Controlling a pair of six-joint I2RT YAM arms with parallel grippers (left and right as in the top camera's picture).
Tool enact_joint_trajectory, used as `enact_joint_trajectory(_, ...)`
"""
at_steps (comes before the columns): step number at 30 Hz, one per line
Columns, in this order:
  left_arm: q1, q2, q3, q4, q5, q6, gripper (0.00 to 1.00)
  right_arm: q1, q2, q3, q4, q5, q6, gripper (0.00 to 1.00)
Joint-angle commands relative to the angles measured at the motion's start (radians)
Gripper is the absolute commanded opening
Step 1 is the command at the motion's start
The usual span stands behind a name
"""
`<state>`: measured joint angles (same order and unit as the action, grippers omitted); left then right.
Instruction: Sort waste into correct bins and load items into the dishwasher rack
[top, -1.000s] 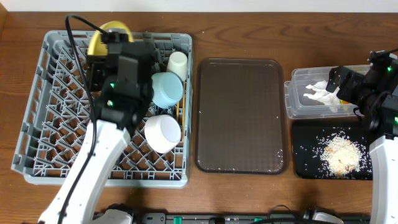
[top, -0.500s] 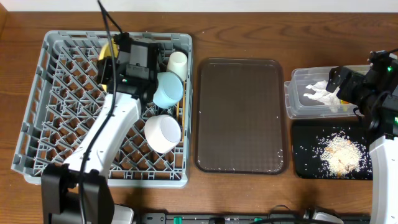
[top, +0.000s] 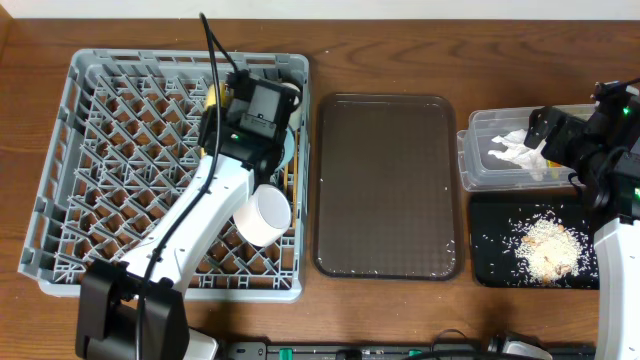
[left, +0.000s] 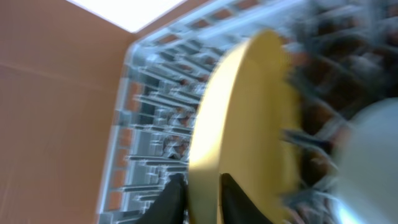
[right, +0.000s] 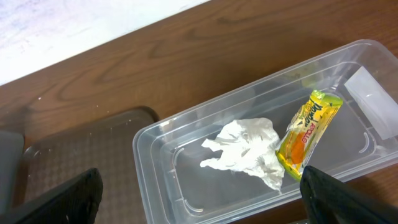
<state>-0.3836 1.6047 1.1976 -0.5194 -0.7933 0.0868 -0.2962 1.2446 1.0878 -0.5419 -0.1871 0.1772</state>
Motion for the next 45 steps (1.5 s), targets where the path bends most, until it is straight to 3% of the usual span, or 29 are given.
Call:
enact_joint_trajectory(1,-0.019,0.002,0.002,-0.010,0.129,-0.049,0.30,-0.004,-0.003,0.017,-0.002,-0.005,-0.010,0.99)
enact_joint_trajectory(11,-0.022,-0.007,0.012,0.001,0.128,-0.108,0.62,-0.004,-0.003,0.017,-0.002,-0.005,-0.010,0.99)
enact_joint_trajectory(17,-0.021,-0.097,0.058,0.001,0.134,-0.151,0.70,-0.004,-0.003,0.017,-0.002,-0.005,-0.010,0.99)
enact_joint_trajectory(20,-0.012,-0.177,0.070,0.000,0.255,-0.156,0.77,-0.004,-0.003,0.017,-0.002,-0.005,-0.010,0.99)
enact_joint_trajectory(22,0.004,-0.237,0.070,-0.003,0.399,-0.175,0.78,-0.004,-0.003,0.017,-0.002,-0.005,-0.010,0.99)
enact_joint_trajectory(26,0.077,-0.355,0.070,-0.027,0.734,-0.325,0.79,-0.004,-0.003,0.017,-0.002,-0.005,-0.010,0.99)
enact_joint_trajectory(29,0.155,-0.410,0.070,-0.049,0.869,-0.442,0.78,-0.004,-0.003,0.017,-0.002,-0.005,-0.010,0.99)
enact_joint_trajectory(35,0.303,-0.435,0.070,-0.092,0.946,-0.474,0.80,-0.004,-0.003,0.017,-0.002,-0.005,-0.010,0.99)
enact_joint_trajectory(37,0.324,-0.434,0.070,-0.106,0.946,-0.474,0.86,-0.004,-0.003,0.017,-0.002,-0.005,-0.010,0.99)
enact_joint_trajectory(45,0.333,-0.432,0.069,-0.136,0.940,-0.474,0.88,-0.004,-0.003,0.017,-0.002,-0.005,-0.010,0.99)
